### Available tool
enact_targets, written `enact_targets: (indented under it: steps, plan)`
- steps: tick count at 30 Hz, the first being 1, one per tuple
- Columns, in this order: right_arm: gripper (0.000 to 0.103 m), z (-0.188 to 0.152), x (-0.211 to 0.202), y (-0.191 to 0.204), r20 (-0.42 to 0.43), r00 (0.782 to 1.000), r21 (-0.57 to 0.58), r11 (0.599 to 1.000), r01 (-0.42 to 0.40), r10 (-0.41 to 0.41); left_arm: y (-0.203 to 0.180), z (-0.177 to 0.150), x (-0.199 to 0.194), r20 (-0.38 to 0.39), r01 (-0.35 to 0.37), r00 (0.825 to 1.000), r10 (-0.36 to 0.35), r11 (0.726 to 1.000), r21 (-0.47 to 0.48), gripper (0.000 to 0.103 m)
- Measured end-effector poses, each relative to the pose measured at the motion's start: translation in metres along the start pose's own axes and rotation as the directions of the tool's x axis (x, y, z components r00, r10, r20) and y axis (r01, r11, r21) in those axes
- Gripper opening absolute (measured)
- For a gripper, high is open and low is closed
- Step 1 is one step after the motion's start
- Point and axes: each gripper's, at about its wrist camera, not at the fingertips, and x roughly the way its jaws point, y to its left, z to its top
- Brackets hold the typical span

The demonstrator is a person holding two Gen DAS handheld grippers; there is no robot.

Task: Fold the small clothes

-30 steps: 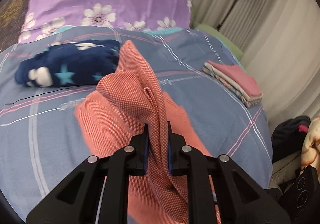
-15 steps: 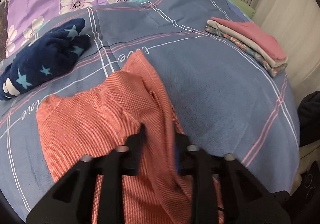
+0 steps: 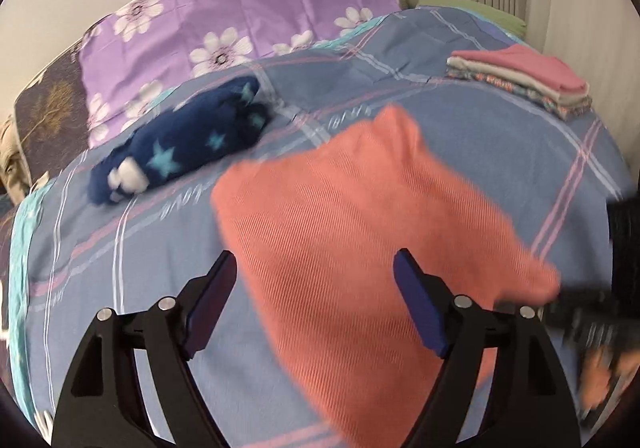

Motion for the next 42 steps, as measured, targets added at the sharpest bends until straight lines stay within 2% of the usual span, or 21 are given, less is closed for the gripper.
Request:
enact_targets:
  steps: [5, 7, 9, 11, 14, 16, 18, 23, 26, 28, 32, 40, 42]
  plan:
    - [0.031, 0.001, -0.006, 0.001, 0.009, 0.999, 0.008, 0.999, -0.033, 0.033, 0.004, -0.058, -0.018, -0.018, -0.003, 1.0, 0.003, 1.0, -0.012, 0.085]
    - [0.032, 0.001, -0.006, 0.004, 0.007, 1.0, 0.005, 1.0, -0.018, 0.018, 0.005, -0.074, -0.022, -0.022, 0.013, 1.0, -0.013, 1.0, -0.028, 0.085]
    - [0.029, 0.004, -0.004, 0.004, 0.006, 1.0, 0.015, 1.0, 0.009, -0.009, 0.004, -0.086, -0.025, -0.022, 0.024, 0.999, -0.025, 0.999, -0.04, 0.085]
    - [0.017, 0.009, -0.002, -0.001, 0.003, 1.0, 0.055, 0.998, 0.014, -0.014, 0.003, -0.095, -0.03, -0.008, 0.027, 1.0, -0.027, 0.999, -0.042, 0.085]
    - [0.014, 0.012, -0.002, -0.014, -0.011, 1.0, 0.13, 0.991, -0.025, 0.027, -0.004, -0.102, -0.038, 0.019, 0.055, 0.998, -0.055, 0.998, -0.022, 0.085]
    - [0.012, 0.012, 0.0, -0.018, -0.014, 0.999, 0.142, 0.99, -0.027, 0.029, -0.012, -0.107, -0.039, 0.028, 0.077, 0.997, -0.078, 0.997, 0.019, 0.085]
    - [0.012, 0.014, 0.001, -0.017, -0.016, 1.0, 0.14, 0.99, -0.019, 0.022, -0.018, -0.111, -0.034, 0.021, 0.043, 0.999, -0.044, 0.998, 0.048, 0.085]
    - [0.012, 0.017, 0.002, -0.015, -0.028, 0.999, 0.159, 0.987, -0.013, 0.018, -0.021, -0.108, -0.024, 0.025, 0.004, 1.0, -0.005, 0.999, 0.035, 0.082]
    - [0.015, 0.026, 0.006, -0.017, -0.038, 0.997, 0.216, 0.975, -0.059, 0.069, -0.021, -0.104, -0.026, 0.04, 0.005, 0.999, -0.005, 1.0, 0.021, 0.078]
    - [0.009, 0.029, 0.004, -0.016, -0.036, 0.994, 0.232, 0.968, -0.095, 0.106, -0.025, -0.102, -0.028, 0.05, 0.001, 0.999, -0.003, 0.999, 0.041, 0.078]
    - [0.007, 0.038, 0.001, -0.008, -0.021, 0.978, 0.265, 0.944, -0.196, 0.209, -0.037, -0.099, -0.029, 0.053, 0.014, 0.998, -0.019, 0.996, 0.093, 0.078]
    - [0.007, 0.053, -0.005, 0.0, 0.01, 0.962, 0.29, 0.92, -0.264, 0.273, -0.057, -0.083, -0.02, 0.083, -0.011, 0.997, 0.002, 0.994, 0.106, 0.084]
    - [0.007, 0.053, -0.005, 0.001, 0.01, 0.965, 0.286, 0.924, -0.255, 0.264, -0.058, -0.08, -0.014, 0.086, -0.053, 0.995, 0.043, 0.993, 0.109, 0.084]
